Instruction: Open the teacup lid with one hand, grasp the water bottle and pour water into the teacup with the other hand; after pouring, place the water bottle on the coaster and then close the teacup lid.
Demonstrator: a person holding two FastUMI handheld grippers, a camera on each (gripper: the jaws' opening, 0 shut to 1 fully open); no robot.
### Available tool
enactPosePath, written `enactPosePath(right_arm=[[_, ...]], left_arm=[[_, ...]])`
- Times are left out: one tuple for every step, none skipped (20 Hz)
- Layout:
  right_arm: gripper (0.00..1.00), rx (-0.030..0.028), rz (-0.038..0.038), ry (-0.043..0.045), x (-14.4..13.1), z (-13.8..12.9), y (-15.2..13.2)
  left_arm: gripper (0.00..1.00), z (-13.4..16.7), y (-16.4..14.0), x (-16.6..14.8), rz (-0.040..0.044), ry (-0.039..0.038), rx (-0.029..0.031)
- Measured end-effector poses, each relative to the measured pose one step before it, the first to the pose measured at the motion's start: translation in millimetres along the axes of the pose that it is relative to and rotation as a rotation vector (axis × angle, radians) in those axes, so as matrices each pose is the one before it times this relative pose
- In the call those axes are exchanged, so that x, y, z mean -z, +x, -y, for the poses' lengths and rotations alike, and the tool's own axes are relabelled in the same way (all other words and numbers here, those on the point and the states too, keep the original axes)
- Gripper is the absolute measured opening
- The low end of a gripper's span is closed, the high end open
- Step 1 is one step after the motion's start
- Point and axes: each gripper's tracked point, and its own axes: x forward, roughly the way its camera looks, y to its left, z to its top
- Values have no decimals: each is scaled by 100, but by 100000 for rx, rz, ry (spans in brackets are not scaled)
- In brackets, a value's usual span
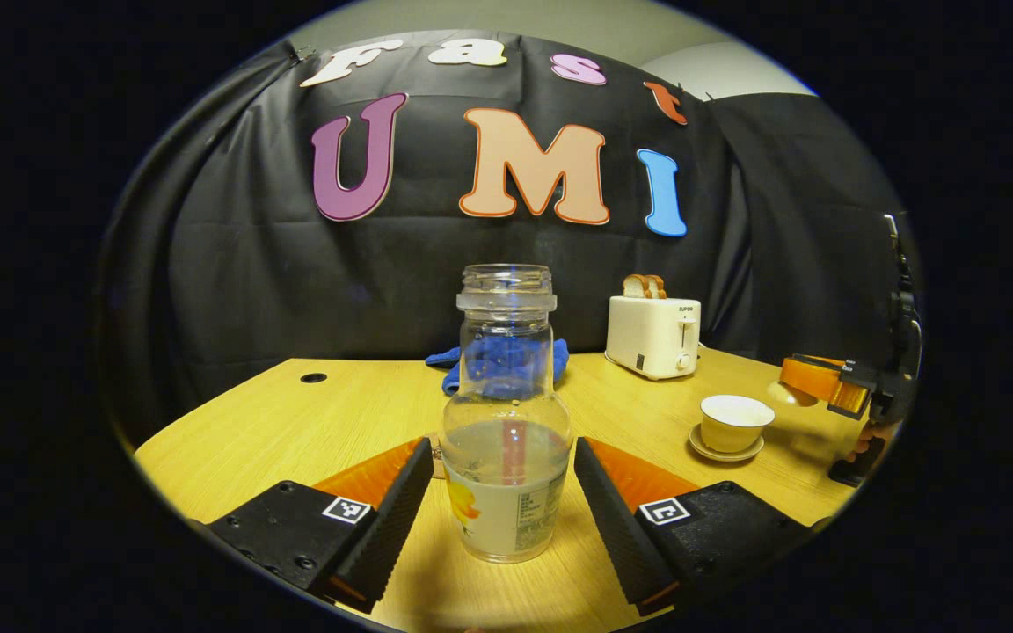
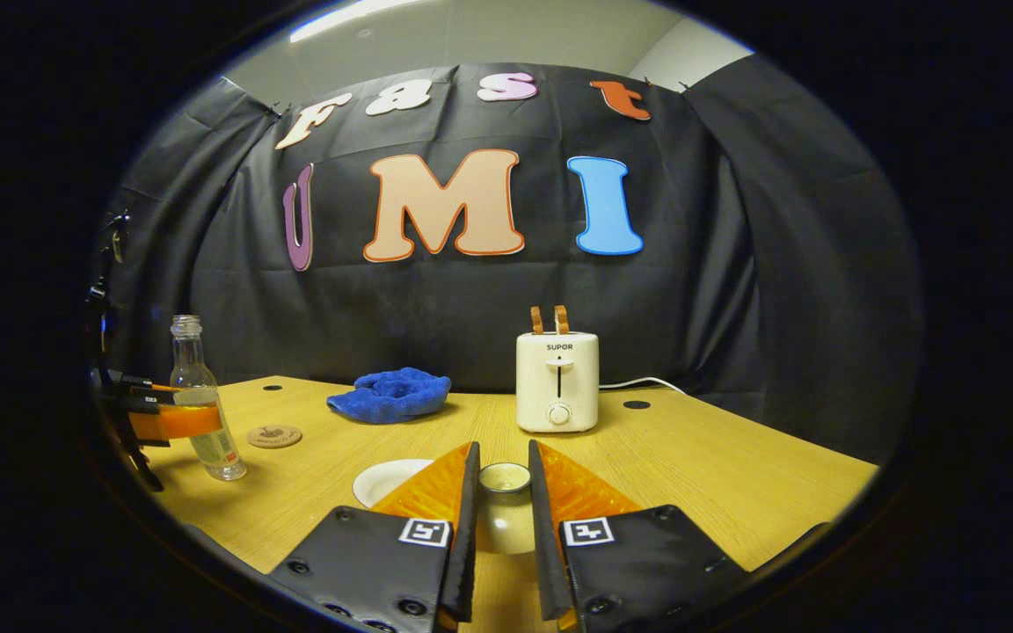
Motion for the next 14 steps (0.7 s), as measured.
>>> enactPosePath(right_arm=[[32, 429, -99, 15, -52, 286, -195], [33, 723, 365, 11, -8, 385, -94], [33, -445, -504, -16, 36, 191, -111], [32, 257, 50, 148, 67, -63, -88], [32, 891, 78, -316, -104, 275, 35], [33, 88, -148, 81, 118, -28, -1], [33, 41, 63, 45, -67, 1, -34], [32, 1084, 203, -129, -69, 259, -15], [33, 284, -68, 89, 70, 36, 43], [33, 1132, 219, -74, 12, 255, -7], [33, 1557, 143, -30, -108, 359, -9], [33, 1407, 88, 10, 60, 300, -91], [33, 358, 9, -20, -96, 107, -50], [33, -627, -122, 47, 100, -88, -170]], left_arm=[[94, -53, 89, 196, -762, 328, 1], [94, -5, 56, -15, -518, 401, -92], [93, -7, 67, 13, -266, 249, -164], [92, 1, 137, -124, 99, 140, -13], [89, -100, 100, -50, -32, -44, -166], [86, -41, 125, 22, -354, -21, -304], [79, 21, 79, 170, -438, -131, 1], [76, 8, 16, -103, 93, 115, 337], [75, 42, 16, 89, -213, 127, 263], [74, 90, 48, -79, -33, 83, 567], [72, 24, 4, -21, -289, 92, -437], [72, -162, -12, 117, -153, 374, -55], [70, -61, -19, -153, 560, 12, -345], [69, -51, 48, 53, -315, 152, -706]])
